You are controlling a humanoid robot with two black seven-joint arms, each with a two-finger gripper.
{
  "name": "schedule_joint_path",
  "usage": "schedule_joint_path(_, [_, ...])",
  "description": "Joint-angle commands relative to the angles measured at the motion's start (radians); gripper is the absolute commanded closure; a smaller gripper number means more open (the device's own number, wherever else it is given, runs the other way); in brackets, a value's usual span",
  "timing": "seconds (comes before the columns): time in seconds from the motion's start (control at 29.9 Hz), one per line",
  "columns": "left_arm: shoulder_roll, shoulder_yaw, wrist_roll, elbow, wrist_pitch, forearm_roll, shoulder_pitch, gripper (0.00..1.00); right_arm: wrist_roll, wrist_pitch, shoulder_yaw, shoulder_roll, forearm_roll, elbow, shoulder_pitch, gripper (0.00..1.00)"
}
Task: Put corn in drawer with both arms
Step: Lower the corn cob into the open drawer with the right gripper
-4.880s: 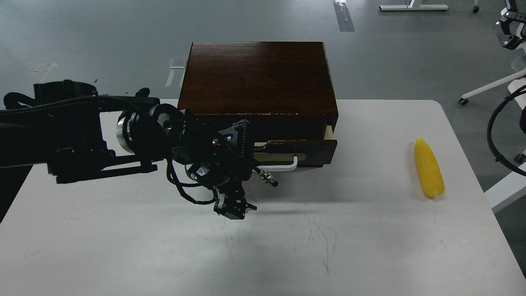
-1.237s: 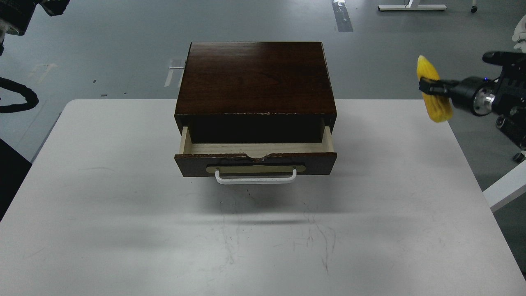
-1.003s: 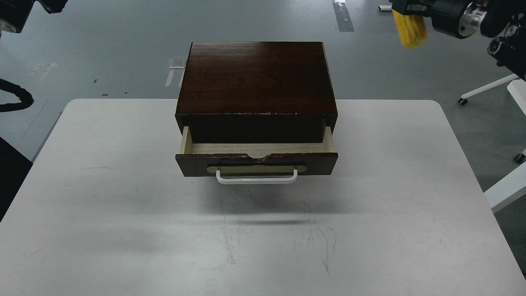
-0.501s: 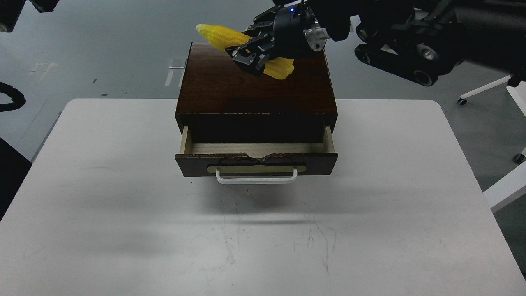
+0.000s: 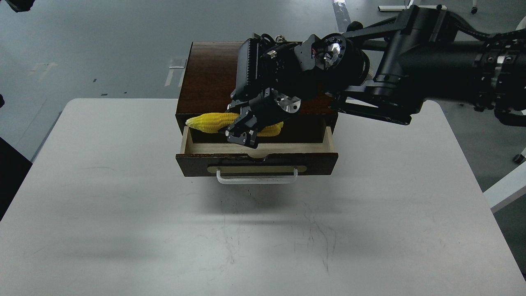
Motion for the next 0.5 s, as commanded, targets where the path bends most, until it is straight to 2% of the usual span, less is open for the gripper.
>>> schedule_joint_path(0.0, [0.002,-0.003,0.000,-0.003,0.000,0.000,-0.004,0.02,0.000,-0.003,-0.024,-0.006,-0.024,0.001,-0.013,1.00])
schedule_joint_path(0.17, [0.007,-0.002,0.000,-0.003,0.000,0.001,-0.004,0.02,0.000,-0.003,-0.022,-0.016,-0.027,0.001,-0.022,1.00])
schedule_joint_path(0.2, [0.007,-0.002,0.000,-0.003,0.000,0.001,-0.004,0.02,0.000,-0.003,-0.022,-0.016,-0.029,0.000,-0.022,0.87])
schedule_joint_path(0.3, [0.007,-0.002,0.000,-0.003,0.000,0.001,-0.004,0.02,0.000,-0.004,-0.019,-0.016,-0.027,-0.004,-0.025,0.62])
schedule_joint_path(0.47, [0.010,0.000,0.000,-0.003,0.000,0.001,-0.004,0.02,0.000,-0.006,-0.019,-0.019,-0.026,-0.008,-0.050,0.41])
